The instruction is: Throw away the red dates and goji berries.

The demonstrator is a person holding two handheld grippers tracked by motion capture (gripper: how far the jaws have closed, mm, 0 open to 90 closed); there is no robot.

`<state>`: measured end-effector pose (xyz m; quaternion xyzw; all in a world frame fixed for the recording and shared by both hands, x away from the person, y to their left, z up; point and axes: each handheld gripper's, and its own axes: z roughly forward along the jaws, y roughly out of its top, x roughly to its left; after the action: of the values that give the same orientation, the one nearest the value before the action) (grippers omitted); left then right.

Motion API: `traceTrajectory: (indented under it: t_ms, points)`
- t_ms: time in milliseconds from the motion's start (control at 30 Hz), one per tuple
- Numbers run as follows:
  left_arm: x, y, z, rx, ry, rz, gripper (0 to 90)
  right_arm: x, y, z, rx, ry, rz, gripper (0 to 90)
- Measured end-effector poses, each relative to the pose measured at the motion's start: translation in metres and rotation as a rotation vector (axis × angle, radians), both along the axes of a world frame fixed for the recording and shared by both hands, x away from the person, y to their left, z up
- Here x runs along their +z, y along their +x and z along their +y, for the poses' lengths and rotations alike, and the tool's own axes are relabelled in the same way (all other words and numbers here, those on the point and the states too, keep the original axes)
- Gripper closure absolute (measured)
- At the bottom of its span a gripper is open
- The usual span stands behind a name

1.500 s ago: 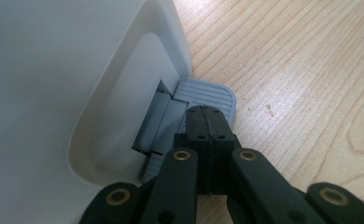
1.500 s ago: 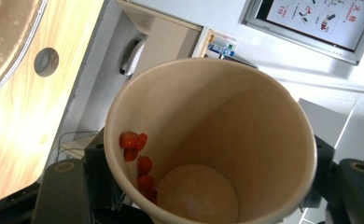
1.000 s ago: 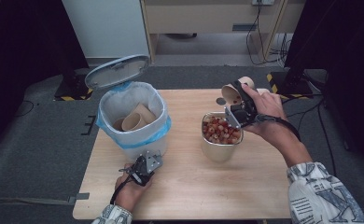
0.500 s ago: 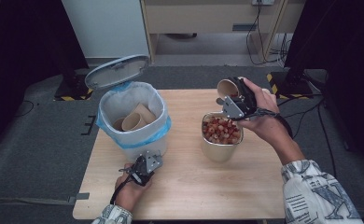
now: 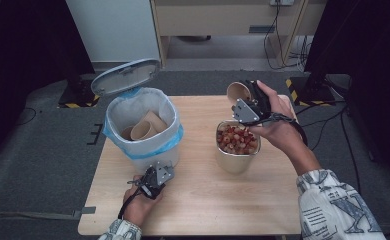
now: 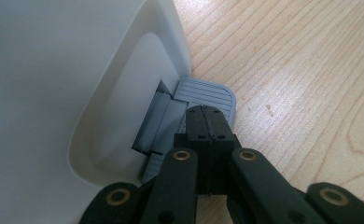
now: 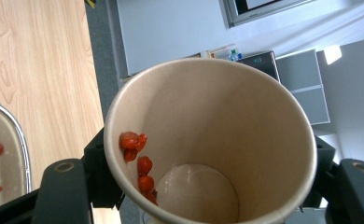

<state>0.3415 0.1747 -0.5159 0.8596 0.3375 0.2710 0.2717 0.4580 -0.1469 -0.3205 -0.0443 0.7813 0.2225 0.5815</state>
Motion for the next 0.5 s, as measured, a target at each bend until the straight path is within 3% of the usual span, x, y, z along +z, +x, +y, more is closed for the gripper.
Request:
traceTrajectory:
  t_ms: [500]
  points:
    - [0.0001, 0.0001, 0.0002, -0.001, 0.000, 0.001, 89.9, 0.0033, -0.0001, 0.0102, 0.017, 0.008, 0.006, 29.0]
